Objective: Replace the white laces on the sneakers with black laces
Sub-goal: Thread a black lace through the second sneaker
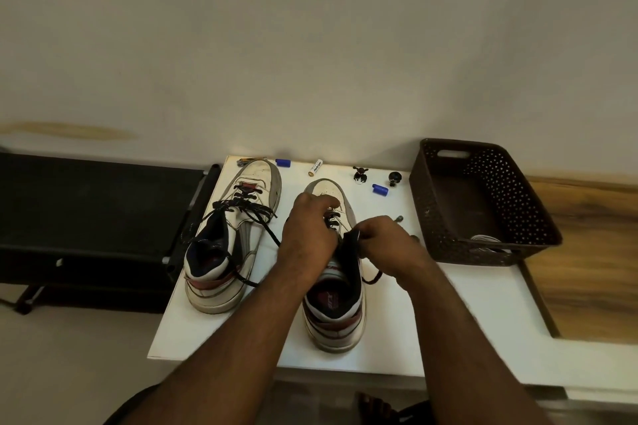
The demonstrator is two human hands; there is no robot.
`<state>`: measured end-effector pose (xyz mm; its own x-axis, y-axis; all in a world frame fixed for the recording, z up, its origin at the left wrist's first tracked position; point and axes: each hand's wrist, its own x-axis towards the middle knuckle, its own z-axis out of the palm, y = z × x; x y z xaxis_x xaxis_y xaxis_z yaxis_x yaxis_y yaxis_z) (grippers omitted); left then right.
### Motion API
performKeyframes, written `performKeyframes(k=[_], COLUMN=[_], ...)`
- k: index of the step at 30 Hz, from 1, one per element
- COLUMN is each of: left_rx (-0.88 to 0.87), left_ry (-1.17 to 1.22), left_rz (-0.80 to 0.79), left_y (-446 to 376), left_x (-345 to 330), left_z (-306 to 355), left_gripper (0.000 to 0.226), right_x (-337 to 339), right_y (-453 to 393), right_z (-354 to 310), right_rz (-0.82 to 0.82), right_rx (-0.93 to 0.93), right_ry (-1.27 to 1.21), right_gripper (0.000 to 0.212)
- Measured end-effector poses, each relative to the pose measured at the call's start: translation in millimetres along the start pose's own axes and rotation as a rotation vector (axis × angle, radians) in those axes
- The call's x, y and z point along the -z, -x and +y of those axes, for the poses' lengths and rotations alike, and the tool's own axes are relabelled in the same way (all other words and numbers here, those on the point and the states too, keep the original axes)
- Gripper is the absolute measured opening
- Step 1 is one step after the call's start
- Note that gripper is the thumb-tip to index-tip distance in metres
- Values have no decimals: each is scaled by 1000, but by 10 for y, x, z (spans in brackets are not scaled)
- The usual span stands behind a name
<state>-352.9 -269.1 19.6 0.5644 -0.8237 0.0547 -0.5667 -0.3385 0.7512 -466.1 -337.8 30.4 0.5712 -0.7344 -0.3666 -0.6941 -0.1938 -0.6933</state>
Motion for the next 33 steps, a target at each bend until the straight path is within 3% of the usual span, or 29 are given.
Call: performKeyframes(k=[3, 5, 8, 10, 12, 14, 16, 18, 21, 23, 26, 30, 33], left_rx=[10, 13, 24, 41, 73, 184, 389, 543, 540, 514, 453, 319, 267], left_ry=[-9, 6, 29, 106, 158, 202, 280, 312, 320, 297, 178, -149, -234], left_rz=[5, 11, 10, 56, 136, 157, 51, -111, -212, -199, -184, -203, -147], left_y=[2, 0, -20, -21, -32, -47, 8, 152, 317, 312, 231, 150, 152], left_x=[9, 20, 31, 65, 146, 237, 320, 344, 295, 251, 316, 460, 423], left_z=[9, 3, -20, -30, -56, -120, -189, -222, -208, -208, -221, -263, -239], left_gripper=[50, 49, 47, 43, 34, 30, 35, 39, 30, 22, 11, 13, 13], right_x=[61, 207, 485, 529, 467, 376, 259, 140, 0, -99, -73, 260, 291], right_y=[78, 163, 296, 315, 277, 186, 106, 54, 36, 10, -23, -67, -18], right_z=[-37, -51, -48, 10, 85, 198, 277, 246, 92, 56, 144, 449, 457], right_rz=[201, 361, 505, 534, 579, 528, 366, 244, 75, 61, 164, 396, 431], right_rx=[-14, -2, 263, 322, 86, -146, -157, -37, 60, 85, 46, -182, -235], right_ry=[-206, -670, -1522, -1739, -1551, -820, -22, 319, 205, 183, 258, 476, 393], right_gripper=[17, 20, 15, 10, 9, 19, 30, 38, 34, 23, 17, 16, 23])
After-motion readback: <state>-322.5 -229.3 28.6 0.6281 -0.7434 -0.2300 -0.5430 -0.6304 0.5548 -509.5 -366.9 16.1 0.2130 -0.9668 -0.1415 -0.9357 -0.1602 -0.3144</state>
